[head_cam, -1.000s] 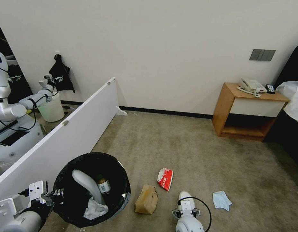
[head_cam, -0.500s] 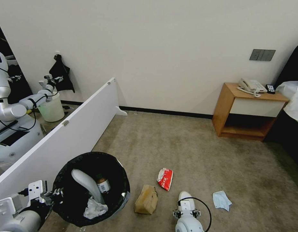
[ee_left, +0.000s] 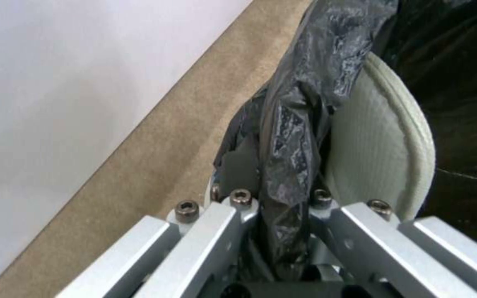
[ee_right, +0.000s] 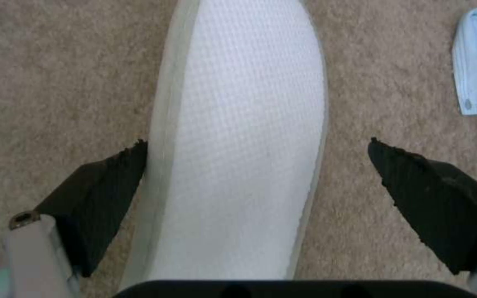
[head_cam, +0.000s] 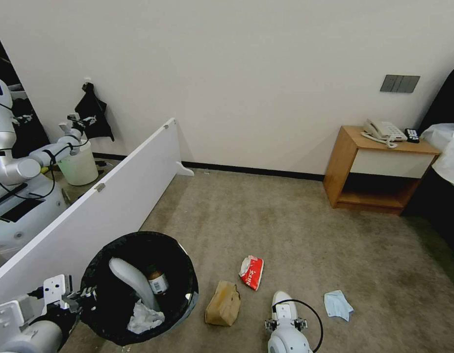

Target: Pick up the trash bin, then pick up the garbage from the floor and place it into the trash bin.

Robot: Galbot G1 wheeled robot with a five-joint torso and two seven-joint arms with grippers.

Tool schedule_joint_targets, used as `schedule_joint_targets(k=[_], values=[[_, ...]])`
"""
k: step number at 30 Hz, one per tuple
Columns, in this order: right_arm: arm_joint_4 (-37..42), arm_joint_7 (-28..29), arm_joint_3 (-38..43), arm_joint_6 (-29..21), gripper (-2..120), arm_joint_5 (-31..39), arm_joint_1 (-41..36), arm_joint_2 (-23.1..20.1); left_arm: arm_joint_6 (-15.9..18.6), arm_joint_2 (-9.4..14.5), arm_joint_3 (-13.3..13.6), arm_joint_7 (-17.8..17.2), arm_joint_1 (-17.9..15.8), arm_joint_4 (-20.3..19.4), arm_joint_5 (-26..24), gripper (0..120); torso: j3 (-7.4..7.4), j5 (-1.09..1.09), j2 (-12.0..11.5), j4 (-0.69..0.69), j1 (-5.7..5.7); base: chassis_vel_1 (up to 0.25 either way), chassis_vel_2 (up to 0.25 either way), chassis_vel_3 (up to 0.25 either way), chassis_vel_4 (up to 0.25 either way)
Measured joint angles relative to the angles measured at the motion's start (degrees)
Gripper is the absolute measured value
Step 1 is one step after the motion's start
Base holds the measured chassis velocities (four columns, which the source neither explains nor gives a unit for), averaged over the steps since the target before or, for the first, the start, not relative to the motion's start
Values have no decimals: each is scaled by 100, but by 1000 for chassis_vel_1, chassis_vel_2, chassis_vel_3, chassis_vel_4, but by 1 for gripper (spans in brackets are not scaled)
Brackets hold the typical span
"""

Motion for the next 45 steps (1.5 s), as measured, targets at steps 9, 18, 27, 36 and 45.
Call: schedule_joint_targets(k=[9, 18, 27, 36, 45], values=[[-44, 44, 28, -43, 100, -1, 0, 14, 0, 6, -5, 0, -6, -1, -9, 3, 0, 0, 0, 0, 0, 0, 0, 0, 0], [36, 70, 66, -92, 85, 65, -73, -30, 0, 10, 10, 1, -17, -8, -11, 3, 0, 0, 0, 0, 0, 0, 0, 0, 0], [92, 130, 105, -134, 50, 181, -119, -95, 0, 25, 16, 1, -29, -11, -23, 3, 0, 0, 0, 0, 0, 0, 0, 0, 0], [140, 211, 113, -201, 23, 267, -159, -140, 0, 16, 19, 8, -25, -10, -42, 3, 0, 0, 0, 0, 0, 0, 0, 0, 0], [200, 277, 101, -255, 0, 314, -211, -172, 0, 23, 18, 10, -25, -9, -52, 3, 1, 0, 0, 0, 0, 0, 0, 0, 0]])
